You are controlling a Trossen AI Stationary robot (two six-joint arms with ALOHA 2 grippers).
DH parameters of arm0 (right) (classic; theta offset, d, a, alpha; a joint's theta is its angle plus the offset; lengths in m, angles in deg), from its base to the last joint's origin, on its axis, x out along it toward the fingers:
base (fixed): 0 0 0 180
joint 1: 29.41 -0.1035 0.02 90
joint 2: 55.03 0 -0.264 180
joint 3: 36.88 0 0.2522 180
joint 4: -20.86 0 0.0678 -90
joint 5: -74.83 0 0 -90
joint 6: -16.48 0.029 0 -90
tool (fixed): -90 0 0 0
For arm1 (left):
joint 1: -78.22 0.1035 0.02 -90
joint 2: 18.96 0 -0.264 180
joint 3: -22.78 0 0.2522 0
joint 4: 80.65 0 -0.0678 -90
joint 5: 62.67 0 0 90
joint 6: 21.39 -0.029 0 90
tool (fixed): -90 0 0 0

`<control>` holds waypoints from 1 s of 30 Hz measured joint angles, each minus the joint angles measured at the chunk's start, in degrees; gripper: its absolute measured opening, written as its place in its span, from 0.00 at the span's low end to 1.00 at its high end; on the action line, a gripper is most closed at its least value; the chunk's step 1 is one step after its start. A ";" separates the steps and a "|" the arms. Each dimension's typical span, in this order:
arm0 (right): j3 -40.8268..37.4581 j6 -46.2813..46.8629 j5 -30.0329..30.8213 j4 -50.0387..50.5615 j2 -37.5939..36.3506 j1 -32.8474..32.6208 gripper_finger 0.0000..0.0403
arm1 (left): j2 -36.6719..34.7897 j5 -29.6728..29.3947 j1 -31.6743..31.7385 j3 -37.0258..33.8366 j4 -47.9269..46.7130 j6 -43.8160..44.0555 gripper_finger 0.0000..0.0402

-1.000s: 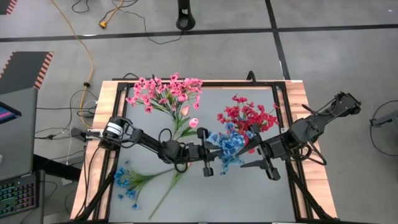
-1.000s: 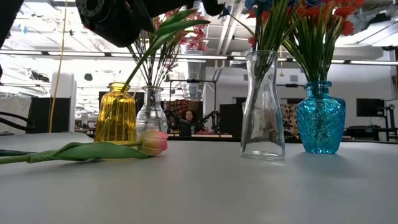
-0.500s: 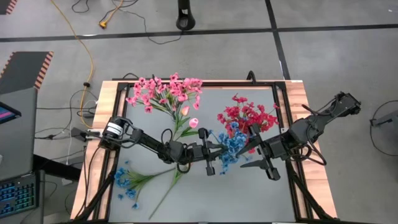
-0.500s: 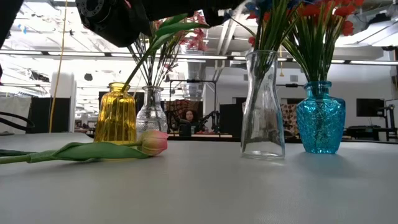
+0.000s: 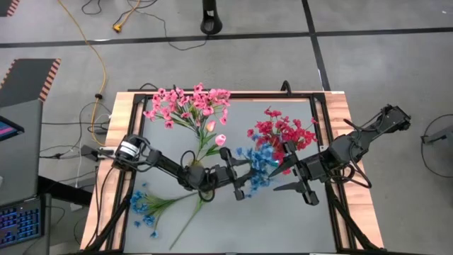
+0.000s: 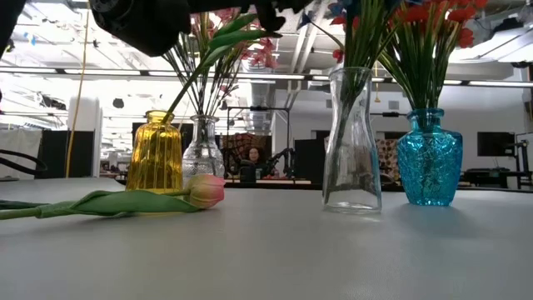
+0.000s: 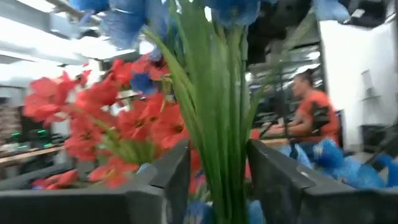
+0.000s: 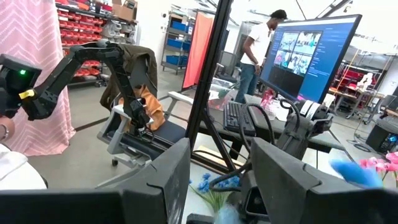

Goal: Sort flowers into vase by color
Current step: Put the right blue flowers into the bottom transparent vase

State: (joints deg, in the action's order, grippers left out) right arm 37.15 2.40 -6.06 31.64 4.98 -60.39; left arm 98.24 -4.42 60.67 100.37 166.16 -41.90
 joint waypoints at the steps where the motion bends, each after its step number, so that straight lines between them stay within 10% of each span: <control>1: 0.00 0.07 0.00 -0.01 0.00 0.00 0.49 | 0.01 -1.38 -0.33 0.00 -0.10 -0.88 0.40; 15: 0.00 0.09 -0.02 -0.05 0.00 0.00 0.49 | -4.71 -21.06 -6.47 0.00 -5.27 -6.27 0.62; 30: 0.00 0.07 0.00 -0.02 0.00 0.00 0.49 | -21.55 -25.49 -14.99 0.02 -55.83 19.03 0.62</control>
State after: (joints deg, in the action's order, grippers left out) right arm 37.15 2.46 -6.06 31.62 4.97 -60.39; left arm 76.68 -29.91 45.68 100.39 110.33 -22.88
